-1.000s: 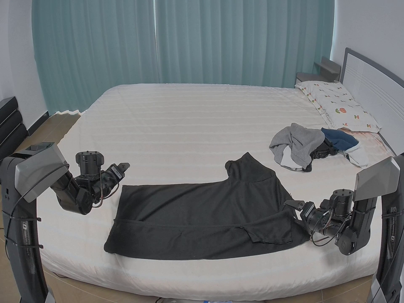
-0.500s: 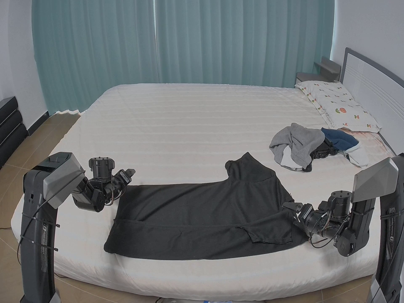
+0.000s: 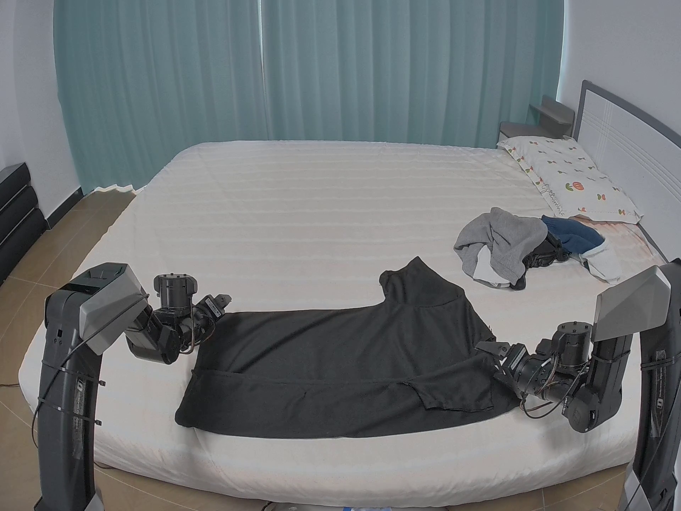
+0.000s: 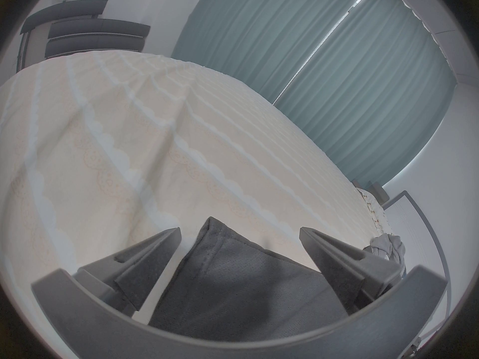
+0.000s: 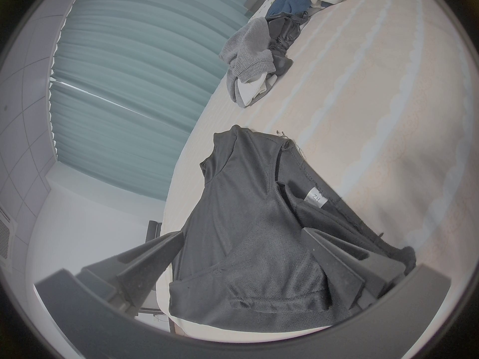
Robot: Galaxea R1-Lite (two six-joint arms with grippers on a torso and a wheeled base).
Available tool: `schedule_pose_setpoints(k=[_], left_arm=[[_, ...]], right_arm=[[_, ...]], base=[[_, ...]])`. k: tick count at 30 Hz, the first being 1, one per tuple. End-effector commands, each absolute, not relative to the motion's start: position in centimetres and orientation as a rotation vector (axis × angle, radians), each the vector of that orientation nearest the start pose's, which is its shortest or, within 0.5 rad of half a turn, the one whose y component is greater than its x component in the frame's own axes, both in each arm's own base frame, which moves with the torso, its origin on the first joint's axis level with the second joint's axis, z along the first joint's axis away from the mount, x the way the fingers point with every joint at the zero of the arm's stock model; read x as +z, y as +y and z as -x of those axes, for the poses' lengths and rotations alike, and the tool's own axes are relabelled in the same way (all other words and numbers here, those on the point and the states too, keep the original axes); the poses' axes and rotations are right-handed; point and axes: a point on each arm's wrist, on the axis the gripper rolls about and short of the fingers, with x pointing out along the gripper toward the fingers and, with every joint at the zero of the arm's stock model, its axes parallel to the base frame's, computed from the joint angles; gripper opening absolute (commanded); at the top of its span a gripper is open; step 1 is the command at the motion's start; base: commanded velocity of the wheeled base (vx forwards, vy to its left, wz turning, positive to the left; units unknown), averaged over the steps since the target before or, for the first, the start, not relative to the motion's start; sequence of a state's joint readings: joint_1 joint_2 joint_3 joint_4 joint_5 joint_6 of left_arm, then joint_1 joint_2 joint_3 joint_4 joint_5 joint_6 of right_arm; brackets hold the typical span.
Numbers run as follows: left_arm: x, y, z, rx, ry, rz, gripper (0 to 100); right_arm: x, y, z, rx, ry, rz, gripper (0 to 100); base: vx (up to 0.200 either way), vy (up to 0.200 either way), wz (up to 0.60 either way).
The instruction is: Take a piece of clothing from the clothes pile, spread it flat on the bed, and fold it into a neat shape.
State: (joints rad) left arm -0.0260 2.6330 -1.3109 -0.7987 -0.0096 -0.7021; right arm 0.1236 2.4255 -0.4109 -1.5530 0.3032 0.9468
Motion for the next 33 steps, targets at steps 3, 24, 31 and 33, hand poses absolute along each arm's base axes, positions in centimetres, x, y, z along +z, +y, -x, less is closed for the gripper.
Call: schedule_pose_setpoints(k=[3, 24, 31, 33], left_arm=[[-5.7, -1.3, -46.7, 0.145, 0.517, 0.681, 100], [-5.4, -1.2, -46.7, 0.158, 0.504, 0.685, 0], [-4.4, -0.6, -46.4, 0.266, 0.45, 0.763, 0], [-3.9, -0.4, -46.4, 0.271, 0.431, 0.79, 0]], right_arm=[[-3.7, 4.5, -30.8, 0.178, 0.613, -0.956, 100], [-3.8, 4.5, -30.9, 0.178, 0.611, -0.953, 100], [-1.2, 4.5, -32.4, 0.215, 0.472, -0.889, 100], [-0.8, 4.4, -32.7, 0.212, 0.444, -0.861, 100]], base=[[0.0, 0.0, 0.0], [0.0, 0.0, 0.0], [0.0, 0.0, 0.0], [0.0, 0.0, 0.0]])
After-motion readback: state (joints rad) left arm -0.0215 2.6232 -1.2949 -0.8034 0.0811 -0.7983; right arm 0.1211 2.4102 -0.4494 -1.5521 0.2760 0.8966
